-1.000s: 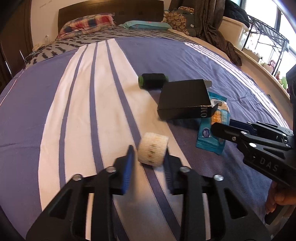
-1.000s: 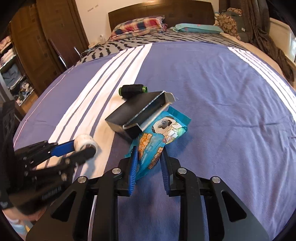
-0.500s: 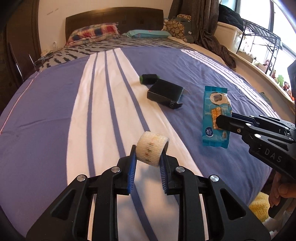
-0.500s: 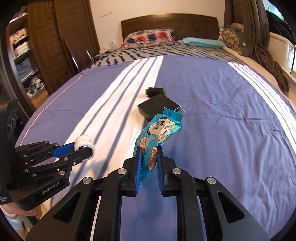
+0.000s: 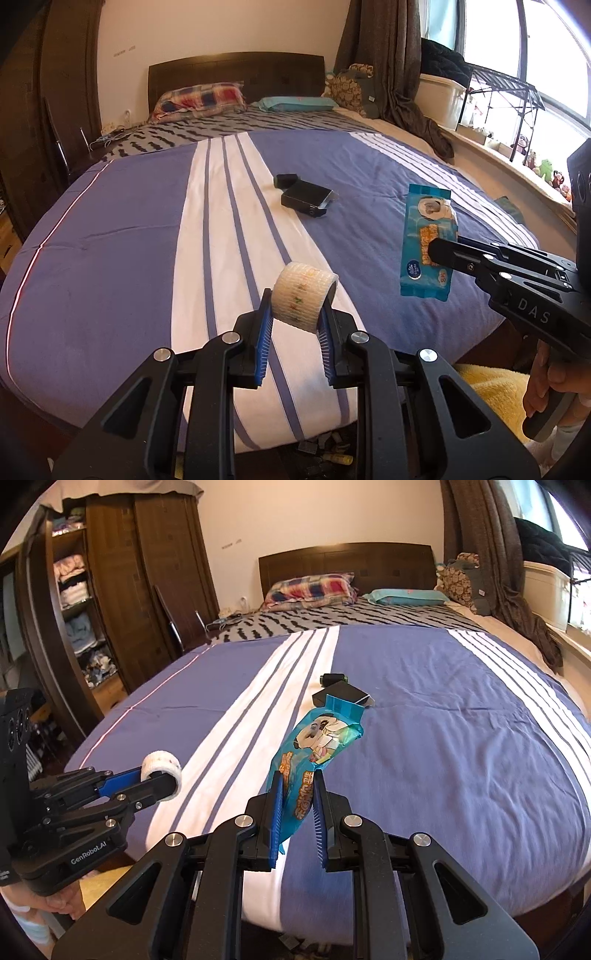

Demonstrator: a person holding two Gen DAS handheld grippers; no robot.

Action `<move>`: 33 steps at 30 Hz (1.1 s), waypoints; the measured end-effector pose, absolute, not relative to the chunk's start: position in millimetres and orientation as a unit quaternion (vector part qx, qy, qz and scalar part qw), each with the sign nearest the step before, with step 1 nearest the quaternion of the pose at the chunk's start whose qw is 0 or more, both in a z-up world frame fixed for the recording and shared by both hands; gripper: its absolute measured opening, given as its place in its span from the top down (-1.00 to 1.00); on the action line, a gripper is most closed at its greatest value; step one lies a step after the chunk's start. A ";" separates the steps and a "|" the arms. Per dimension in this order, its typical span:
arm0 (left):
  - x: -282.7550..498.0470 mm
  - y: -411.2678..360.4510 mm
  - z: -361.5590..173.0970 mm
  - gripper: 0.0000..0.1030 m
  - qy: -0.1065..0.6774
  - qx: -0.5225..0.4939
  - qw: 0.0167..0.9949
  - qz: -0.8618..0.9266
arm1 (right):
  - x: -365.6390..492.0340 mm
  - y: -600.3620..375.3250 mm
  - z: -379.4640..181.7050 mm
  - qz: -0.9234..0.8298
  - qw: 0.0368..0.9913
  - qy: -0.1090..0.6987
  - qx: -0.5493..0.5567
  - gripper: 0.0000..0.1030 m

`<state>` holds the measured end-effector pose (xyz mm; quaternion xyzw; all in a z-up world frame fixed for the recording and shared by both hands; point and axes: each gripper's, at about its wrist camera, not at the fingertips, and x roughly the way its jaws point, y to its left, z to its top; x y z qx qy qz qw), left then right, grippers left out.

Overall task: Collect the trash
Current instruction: 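Carry the snack packet and tape roll down over the black bin with both grippers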

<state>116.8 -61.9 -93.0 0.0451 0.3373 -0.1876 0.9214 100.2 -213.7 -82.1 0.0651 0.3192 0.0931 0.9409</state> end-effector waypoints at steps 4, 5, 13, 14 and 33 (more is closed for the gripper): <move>89.0 -59.5 -93.3 0.58 0.329 0.048 0.924 -0.186 | 73.1 -216.4 -84.7 0.089 0.942 0.314 0.075 0.68; 83.7 -58.6 -94.8 0.58 0.329 0.048 0.924 -0.186 | 68.4 -216.8 -86.0 0.088 0.942 0.315 0.077 0.68; 39.2 -48.0 -125.8 0.58 0.350 0.035 0.918 -0.186 | 24.6 -205.4 -115.7 0.097 0.934 0.335 0.085 0.68; 34.5 -46.3 -133.5 0.58 0.356 0.031 0.915 -0.185 | 21.5 -203.4 -119.3 0.096 0.933 0.338 0.083 0.68; 20.1 -26.0 -284.7 0.58 0.513 0.024 0.841 -0.170 | -4.3 -182.7 -246.5 0.085 0.868 0.487 0.047 0.68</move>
